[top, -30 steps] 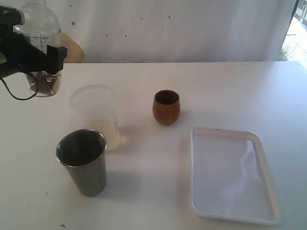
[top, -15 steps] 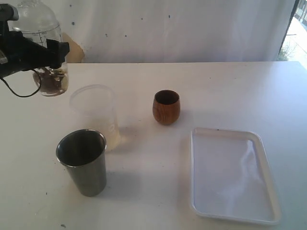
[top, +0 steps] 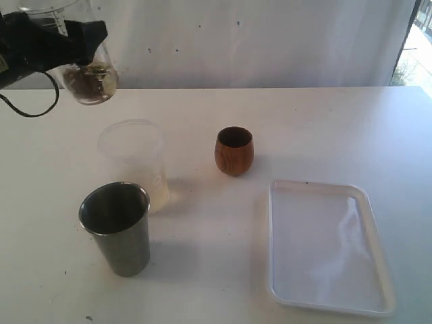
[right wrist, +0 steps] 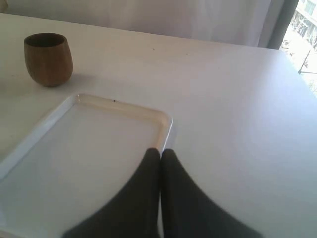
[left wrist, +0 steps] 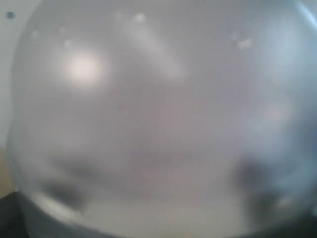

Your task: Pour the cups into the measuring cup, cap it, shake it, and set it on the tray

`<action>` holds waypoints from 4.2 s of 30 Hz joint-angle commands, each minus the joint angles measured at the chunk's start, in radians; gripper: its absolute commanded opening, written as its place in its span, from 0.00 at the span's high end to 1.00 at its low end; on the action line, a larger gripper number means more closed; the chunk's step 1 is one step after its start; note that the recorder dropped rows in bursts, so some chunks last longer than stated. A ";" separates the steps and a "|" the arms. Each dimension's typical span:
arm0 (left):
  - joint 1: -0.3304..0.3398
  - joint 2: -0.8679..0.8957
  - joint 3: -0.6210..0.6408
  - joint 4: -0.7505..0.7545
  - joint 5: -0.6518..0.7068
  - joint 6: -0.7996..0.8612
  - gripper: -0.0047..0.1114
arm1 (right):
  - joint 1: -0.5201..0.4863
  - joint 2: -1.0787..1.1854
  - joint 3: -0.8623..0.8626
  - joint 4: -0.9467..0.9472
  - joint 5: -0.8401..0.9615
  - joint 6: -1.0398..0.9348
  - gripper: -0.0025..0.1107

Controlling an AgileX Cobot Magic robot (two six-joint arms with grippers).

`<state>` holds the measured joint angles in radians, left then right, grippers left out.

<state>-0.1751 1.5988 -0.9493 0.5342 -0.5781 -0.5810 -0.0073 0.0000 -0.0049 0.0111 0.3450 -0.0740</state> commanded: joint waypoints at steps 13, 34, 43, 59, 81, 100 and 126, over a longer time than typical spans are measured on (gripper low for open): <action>-0.374 -0.005 -0.082 0.290 -0.087 -0.261 0.96 | -0.003 0.000 0.005 -0.004 -0.003 0.001 0.98; -0.653 0.347 -0.101 0.242 -0.346 0.010 0.96 | -0.003 0.000 0.005 -0.004 -0.003 0.001 0.98; -0.675 0.508 -0.220 0.233 -0.370 0.042 0.96 | -0.003 0.000 0.005 -0.004 -0.003 0.001 0.98; -0.675 0.553 -0.250 0.230 -0.342 0.093 0.35 | -0.003 0.000 0.005 -0.004 -0.003 0.001 0.98; -0.675 0.518 -0.250 0.230 -0.343 0.096 0.06 | -0.003 0.000 0.005 -0.004 -0.003 0.001 0.98; -0.675 0.280 -0.250 0.168 -0.267 0.106 0.06 | -0.003 0.000 0.005 -0.004 -0.003 0.001 0.98; -0.675 -0.838 0.046 0.146 0.963 0.084 0.96 | -0.003 0.000 0.005 -0.004 -0.003 0.001 0.98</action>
<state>-0.8475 0.8818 -0.9565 0.6962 0.3285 -0.4905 -0.0073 0.0000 -0.0049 0.0111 0.3450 -0.0740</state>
